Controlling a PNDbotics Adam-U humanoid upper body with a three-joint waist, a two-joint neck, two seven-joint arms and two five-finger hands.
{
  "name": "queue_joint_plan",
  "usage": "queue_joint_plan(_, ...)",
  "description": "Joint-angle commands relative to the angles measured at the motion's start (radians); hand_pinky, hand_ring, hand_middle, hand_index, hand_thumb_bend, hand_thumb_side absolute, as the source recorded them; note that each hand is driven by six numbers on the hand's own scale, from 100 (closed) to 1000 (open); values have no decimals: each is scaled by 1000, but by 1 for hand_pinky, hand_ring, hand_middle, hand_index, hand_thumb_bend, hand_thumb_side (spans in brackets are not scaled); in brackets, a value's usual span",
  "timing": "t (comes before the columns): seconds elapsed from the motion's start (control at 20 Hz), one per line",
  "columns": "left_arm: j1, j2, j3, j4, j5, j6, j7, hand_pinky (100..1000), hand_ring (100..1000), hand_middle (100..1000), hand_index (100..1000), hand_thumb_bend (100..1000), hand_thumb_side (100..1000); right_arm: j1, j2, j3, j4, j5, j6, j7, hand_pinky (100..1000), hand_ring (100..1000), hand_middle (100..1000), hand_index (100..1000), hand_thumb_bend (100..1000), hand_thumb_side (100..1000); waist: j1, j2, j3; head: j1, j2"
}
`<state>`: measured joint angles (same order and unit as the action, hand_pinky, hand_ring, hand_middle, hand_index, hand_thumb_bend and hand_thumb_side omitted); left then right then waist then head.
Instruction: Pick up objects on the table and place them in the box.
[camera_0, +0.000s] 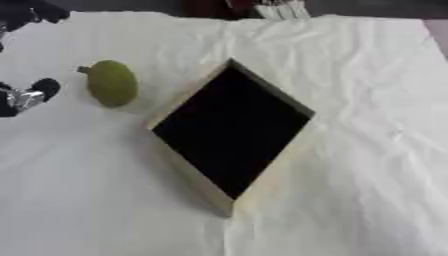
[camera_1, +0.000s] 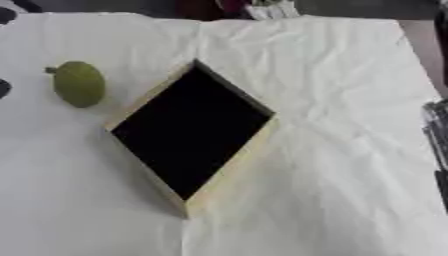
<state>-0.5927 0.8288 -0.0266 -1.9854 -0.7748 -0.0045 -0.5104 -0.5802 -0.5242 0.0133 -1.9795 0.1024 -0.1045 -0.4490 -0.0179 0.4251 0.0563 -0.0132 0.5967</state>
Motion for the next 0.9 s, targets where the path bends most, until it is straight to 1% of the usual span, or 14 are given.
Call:
queue_joint_plan(0.05,-14,32,4,-15,8,-1,-13,869,804,784,935,373,100,-12,-20,-7,-21,6,-1,-1,842,775,787,890,297,711,2,-28,1,-2,2)
queue_joint_plan(0.25,-29,24,-22,-15,27,13,-63,866,804,787,933,388,100,-12,-19,-5,-21,5,-1,0,842,775,787,890,297,712,3,-28,-1,1,5)
queue_joint_plan(0.3,-35,22,-29,-11,35,18,-80,866,805,788,933,408,100,-12,-19,-4,-21,5,0,0,842,775,787,890,297,712,3,-28,-2,1,5)
queue_joint_plan(0.45,-63,14,-48,17,53,24,-119,865,806,790,933,430,100,-12,-18,-4,-21,4,0,1,842,775,787,890,297,712,4,-28,-6,3,7)
queue_joint_plan(0.7,-126,-13,-88,125,54,10,-155,862,806,789,924,440,100,-12,-15,-2,-21,2,1,2,842,775,786,890,296,712,8,-27,-11,6,7)
queue_joint_plan(0.9,-175,-45,-120,219,21,-6,-164,864,809,791,920,435,100,-11,-13,0,-21,1,1,3,842,775,786,890,296,713,8,-26,-14,7,7)
